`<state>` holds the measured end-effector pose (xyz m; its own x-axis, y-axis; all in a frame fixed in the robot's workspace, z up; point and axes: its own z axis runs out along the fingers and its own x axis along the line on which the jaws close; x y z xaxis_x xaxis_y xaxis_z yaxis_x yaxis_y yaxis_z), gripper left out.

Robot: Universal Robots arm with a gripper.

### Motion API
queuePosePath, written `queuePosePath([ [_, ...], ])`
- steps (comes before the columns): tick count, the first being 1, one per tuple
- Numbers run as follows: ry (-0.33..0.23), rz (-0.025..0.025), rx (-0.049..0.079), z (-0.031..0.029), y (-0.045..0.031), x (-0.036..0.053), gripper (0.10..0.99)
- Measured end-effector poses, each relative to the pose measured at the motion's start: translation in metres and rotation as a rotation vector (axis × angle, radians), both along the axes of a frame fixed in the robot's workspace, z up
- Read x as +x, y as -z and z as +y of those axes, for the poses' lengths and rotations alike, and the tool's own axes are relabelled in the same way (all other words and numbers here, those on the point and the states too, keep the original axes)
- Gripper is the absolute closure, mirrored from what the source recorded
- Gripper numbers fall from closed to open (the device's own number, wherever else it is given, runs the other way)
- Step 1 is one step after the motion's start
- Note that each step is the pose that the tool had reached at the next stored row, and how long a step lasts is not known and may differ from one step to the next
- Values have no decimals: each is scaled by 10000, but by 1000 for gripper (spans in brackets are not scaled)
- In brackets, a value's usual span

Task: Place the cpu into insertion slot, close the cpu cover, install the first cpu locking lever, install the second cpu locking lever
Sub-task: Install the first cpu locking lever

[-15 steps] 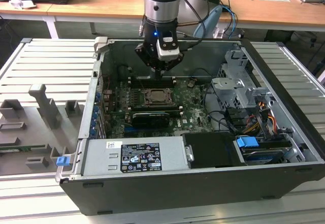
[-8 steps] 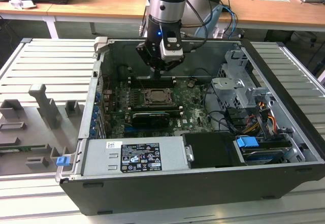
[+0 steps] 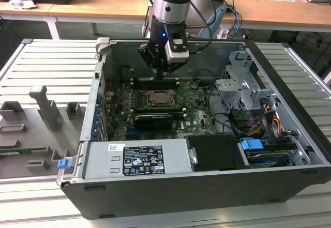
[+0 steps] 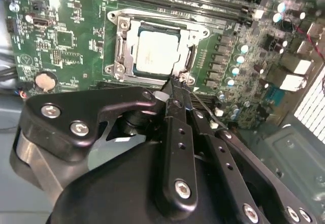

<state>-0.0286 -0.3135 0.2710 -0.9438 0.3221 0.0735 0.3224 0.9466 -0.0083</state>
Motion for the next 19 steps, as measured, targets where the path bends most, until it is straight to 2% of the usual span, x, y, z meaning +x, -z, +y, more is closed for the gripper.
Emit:
queuePosePath([
  [2,-68,-292,1,0,1,-2,980],
  [3,-105,-405,2,0,3,-2,980],
  [5,-243,-542,6,-1,7,-2,980],
  [6,-431,-570,11,-1,12,-1,980],
  [13,-1686,-573,45,-1,17,-2,980],
  [19,-1873,-574,51,-1,17,-44,980],
])
